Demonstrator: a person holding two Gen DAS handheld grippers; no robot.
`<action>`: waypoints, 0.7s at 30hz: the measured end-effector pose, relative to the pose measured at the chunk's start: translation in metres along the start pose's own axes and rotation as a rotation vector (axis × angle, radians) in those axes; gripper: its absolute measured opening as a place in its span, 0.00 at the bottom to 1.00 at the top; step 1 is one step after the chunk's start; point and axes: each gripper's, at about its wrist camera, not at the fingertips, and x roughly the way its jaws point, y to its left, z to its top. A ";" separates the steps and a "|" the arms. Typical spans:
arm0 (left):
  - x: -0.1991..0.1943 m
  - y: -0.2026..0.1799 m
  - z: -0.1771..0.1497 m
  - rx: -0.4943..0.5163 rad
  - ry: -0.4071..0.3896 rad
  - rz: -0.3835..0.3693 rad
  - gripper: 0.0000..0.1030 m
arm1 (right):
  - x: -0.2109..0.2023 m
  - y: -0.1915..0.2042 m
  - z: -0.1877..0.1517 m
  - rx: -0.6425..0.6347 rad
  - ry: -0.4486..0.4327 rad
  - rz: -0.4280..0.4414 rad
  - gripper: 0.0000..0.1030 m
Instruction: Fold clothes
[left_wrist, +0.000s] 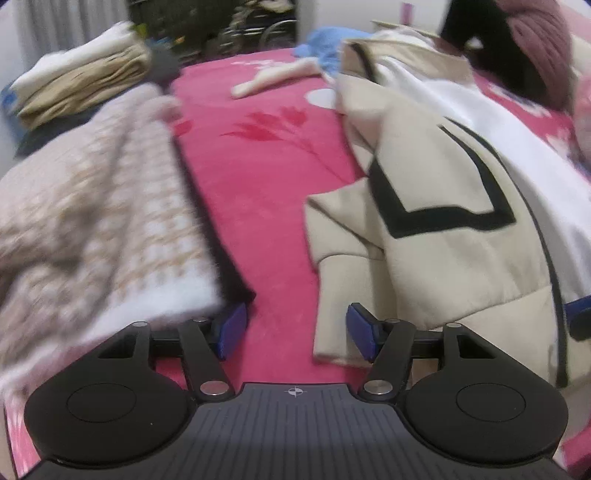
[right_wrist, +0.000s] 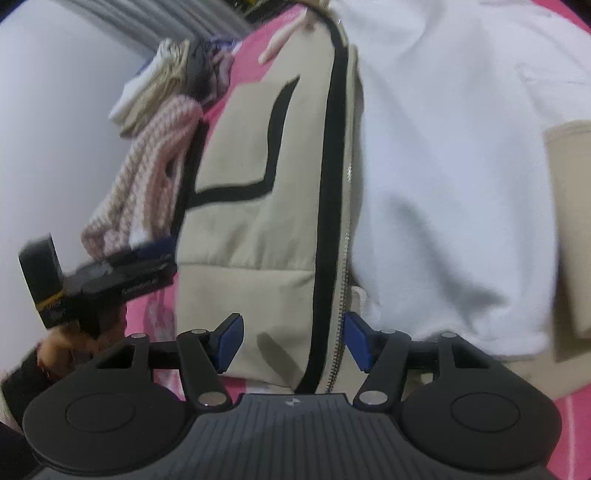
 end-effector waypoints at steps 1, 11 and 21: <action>0.005 -0.003 0.000 0.026 -0.012 0.002 0.64 | 0.003 0.000 -0.002 -0.007 0.000 -0.006 0.62; 0.002 -0.014 -0.001 0.025 -0.066 -0.077 0.54 | -0.031 -0.016 -0.010 0.077 -0.124 0.117 0.12; -0.055 -0.062 0.030 0.230 -0.299 0.167 0.03 | -0.113 -0.068 -0.011 0.315 -0.398 0.163 0.11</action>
